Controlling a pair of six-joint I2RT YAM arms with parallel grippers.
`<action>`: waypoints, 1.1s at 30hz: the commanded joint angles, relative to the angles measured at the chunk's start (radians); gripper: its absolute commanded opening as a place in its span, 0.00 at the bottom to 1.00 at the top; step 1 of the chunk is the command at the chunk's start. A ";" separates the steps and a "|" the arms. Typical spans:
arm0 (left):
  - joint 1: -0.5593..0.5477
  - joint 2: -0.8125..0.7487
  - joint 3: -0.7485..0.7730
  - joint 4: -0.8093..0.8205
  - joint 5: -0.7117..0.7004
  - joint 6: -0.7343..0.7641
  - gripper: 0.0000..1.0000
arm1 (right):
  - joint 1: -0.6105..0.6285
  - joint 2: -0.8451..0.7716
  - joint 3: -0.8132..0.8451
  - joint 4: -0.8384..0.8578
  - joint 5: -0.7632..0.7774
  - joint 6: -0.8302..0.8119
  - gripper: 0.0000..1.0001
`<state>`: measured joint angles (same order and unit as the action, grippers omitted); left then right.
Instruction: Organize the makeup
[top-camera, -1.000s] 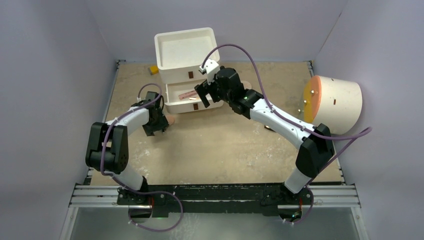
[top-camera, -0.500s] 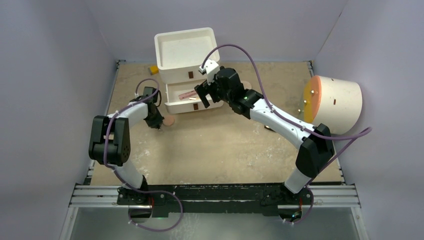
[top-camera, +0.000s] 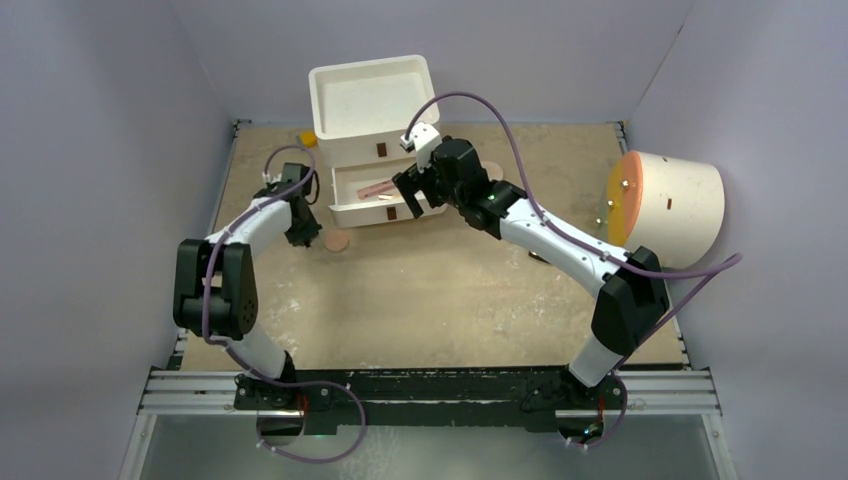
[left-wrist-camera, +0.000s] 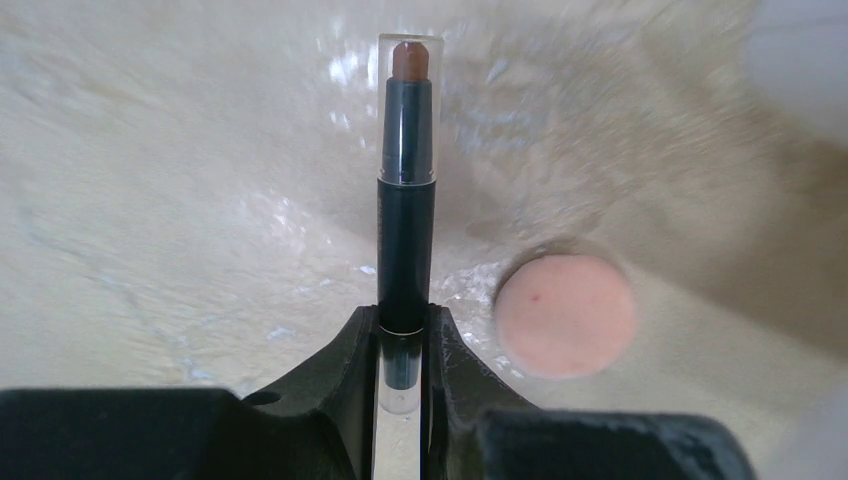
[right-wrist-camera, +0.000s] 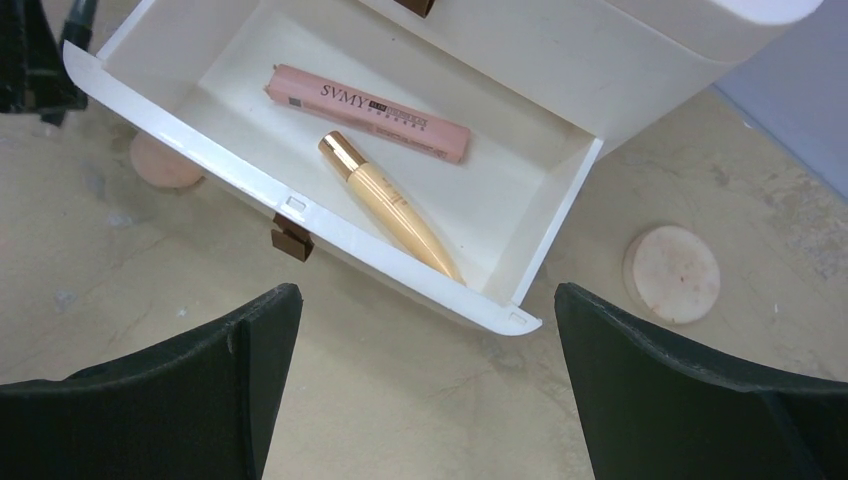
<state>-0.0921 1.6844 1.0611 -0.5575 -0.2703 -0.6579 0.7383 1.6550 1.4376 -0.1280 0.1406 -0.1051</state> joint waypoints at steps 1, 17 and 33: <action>0.006 -0.154 0.136 -0.022 -0.110 0.079 0.00 | -0.007 -0.032 0.007 0.016 0.021 -0.002 0.99; -0.015 -0.252 0.459 0.180 0.312 0.532 0.00 | -0.007 -0.035 0.009 0.014 0.014 0.005 0.99; -0.230 -0.130 0.371 0.240 0.584 1.087 0.00 | -0.007 -0.060 -0.008 0.021 0.008 0.011 0.99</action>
<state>-0.3111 1.5932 1.4784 -0.4061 0.3000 0.2752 0.7338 1.6547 1.4372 -0.1276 0.1398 -0.1036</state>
